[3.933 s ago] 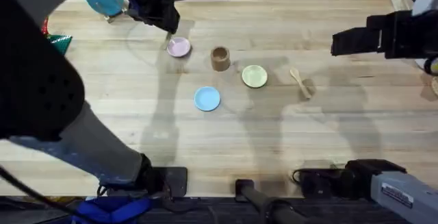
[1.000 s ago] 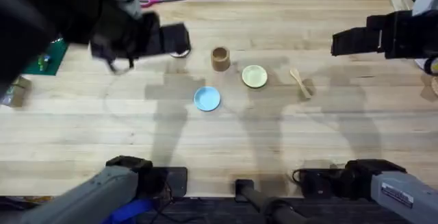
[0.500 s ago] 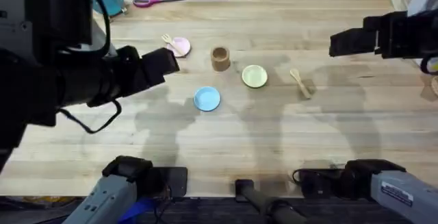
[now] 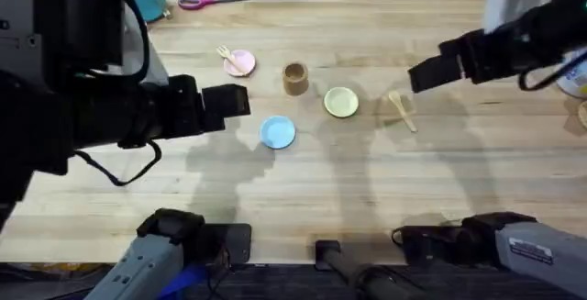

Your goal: Pick up a utensil and set it on the pink plate, then put the other utensil in the container.

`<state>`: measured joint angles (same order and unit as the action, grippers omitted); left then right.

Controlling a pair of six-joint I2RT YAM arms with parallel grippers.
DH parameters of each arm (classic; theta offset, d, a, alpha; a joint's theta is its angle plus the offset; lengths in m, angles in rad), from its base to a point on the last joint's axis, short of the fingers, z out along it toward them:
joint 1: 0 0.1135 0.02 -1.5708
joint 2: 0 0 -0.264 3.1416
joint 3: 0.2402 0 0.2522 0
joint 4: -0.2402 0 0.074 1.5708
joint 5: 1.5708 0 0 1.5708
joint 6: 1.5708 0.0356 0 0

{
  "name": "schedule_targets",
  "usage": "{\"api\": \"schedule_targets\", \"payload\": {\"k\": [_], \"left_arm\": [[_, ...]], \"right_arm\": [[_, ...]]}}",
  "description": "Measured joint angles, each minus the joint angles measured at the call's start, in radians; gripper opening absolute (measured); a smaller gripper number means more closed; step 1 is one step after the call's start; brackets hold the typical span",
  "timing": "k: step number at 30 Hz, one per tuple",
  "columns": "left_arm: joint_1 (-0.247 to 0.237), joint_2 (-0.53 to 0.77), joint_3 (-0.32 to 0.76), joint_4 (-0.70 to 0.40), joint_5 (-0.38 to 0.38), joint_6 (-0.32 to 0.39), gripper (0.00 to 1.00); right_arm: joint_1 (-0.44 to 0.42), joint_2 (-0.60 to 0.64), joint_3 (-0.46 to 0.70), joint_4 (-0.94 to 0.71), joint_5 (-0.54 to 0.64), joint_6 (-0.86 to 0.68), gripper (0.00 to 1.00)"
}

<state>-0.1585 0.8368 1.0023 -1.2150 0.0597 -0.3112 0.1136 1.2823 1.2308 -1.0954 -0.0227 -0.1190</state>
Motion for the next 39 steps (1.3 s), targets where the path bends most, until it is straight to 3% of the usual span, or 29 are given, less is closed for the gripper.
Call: {"api": "schedule_targets", "payload": {"k": [5,10,19,28,39], "left_arm": [[0.000,0.000,0.000,0.076,0.011,0.087,0.995],[0.000,0.000,0.000,0.196,0.067,0.230,0.995],[0.000,0.045,0.000,0.253,0.164,0.440,0.995],[0.000,0.183,0.000,0.301,0.275,0.535,0.994],[0.000,0.190,-0.025,0.328,0.342,0.613,0.976]], "right_arm": [[0.011,0.063,0.000,0.005,0.000,-0.012,0.998],[0.011,0.101,0.000,0.014,0.000,-0.016,0.998],[0.011,0.103,0.001,0.023,0.000,-0.017,0.998],[0.011,0.103,0.002,0.023,0.000,-0.017,0.998],[0.011,0.103,0.003,0.019,0.000,-0.017,0.998]]}}
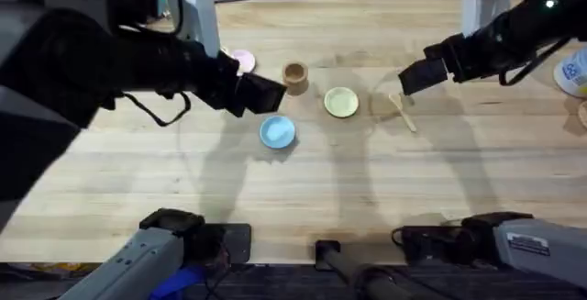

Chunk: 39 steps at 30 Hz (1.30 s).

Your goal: Pick up a utensil and set it on the pink plate, then put the other utensil in the container.

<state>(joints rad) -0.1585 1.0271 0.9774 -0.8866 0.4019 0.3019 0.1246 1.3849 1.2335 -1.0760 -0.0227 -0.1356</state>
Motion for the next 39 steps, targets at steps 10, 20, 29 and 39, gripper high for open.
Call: {"api": "schedule_targets", "payload": {"k": [10,20,29,39], "left_arm": [[0.000,0.000,-0.055,0.053,0.002,0.005,0.985],[0.000,0.000,-0.055,0.053,0.003,0.005,0.996],[0.000,0.000,-0.055,0.053,0.002,0.006,0.995],[0.000,0.000,-0.055,0.053,0.002,0.006,0.995]], "right_arm": [[0.000,0.000,0.000,0.000,0.000,0.000,0.997],[0.000,0.000,0.000,-0.001,0.000,0.000,0.998],[0.000,0.000,0.000,-0.003,0.000,0.000,0.997],[0.002,0.078,0.000,-0.007,0.000,-0.010,0.998]]}}
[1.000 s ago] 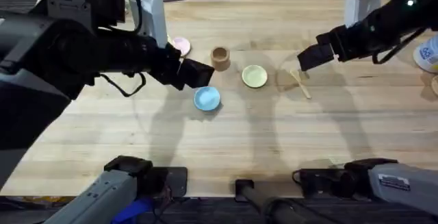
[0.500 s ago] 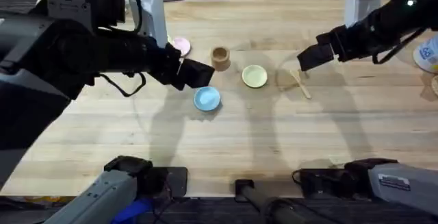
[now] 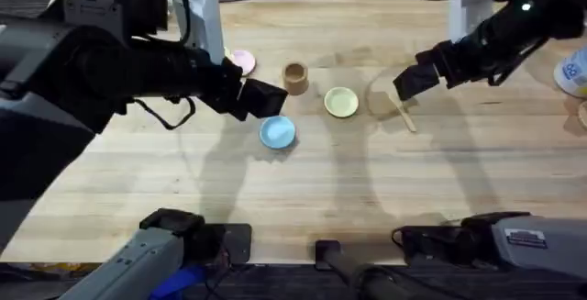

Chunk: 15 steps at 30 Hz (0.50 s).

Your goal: Pick up a utensil and set it on the pink plate, then put the other utensil in the container.

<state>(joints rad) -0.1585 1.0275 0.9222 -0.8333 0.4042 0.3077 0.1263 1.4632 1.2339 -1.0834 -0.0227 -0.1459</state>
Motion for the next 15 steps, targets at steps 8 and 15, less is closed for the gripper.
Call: {"api": "schedule_targets", "payload": {"k": [8,15], "left_arm": [[0.000,0.000,0.000,0.000,0.000,0.000,0.995],[0.000,0.000,0.000,0.000,0.000,0.000,0.995]], "right_arm": [[0.028,0.077,0.000,0.017,0.012,0.033,0.998],[0.067,0.113,-0.050,0.117,0.049,0.050,0.998]]}}
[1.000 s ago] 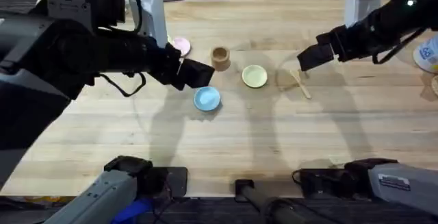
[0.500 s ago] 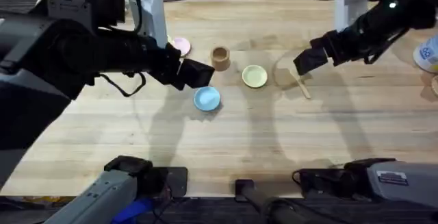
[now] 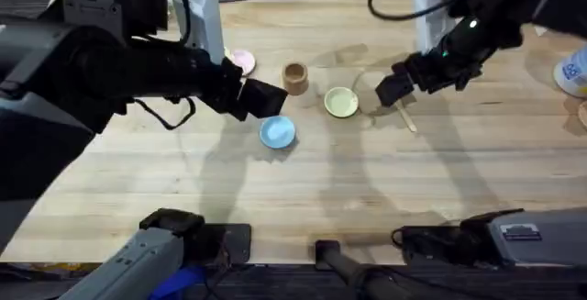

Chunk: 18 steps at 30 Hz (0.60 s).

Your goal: Pick up a utensil and set it on the pink plate, then put the other utensil in the container.

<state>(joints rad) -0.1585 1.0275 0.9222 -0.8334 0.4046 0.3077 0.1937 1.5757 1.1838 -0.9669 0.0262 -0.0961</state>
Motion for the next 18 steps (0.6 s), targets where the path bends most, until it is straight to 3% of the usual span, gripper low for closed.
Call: {"api": "schedule_targets", "payload": {"k": [10,18], "left_arm": [[0.000,0.000,0.000,0.000,0.000,0.000,0.995],[0.000,0.000,0.000,0.000,0.000,0.000,0.995]], "right_arm": [[0.004,0.000,-0.184,0.191,0.034,0.037,0.998],[0.002,0.028,-0.213,0.270,0.037,0.048,0.998]]}}
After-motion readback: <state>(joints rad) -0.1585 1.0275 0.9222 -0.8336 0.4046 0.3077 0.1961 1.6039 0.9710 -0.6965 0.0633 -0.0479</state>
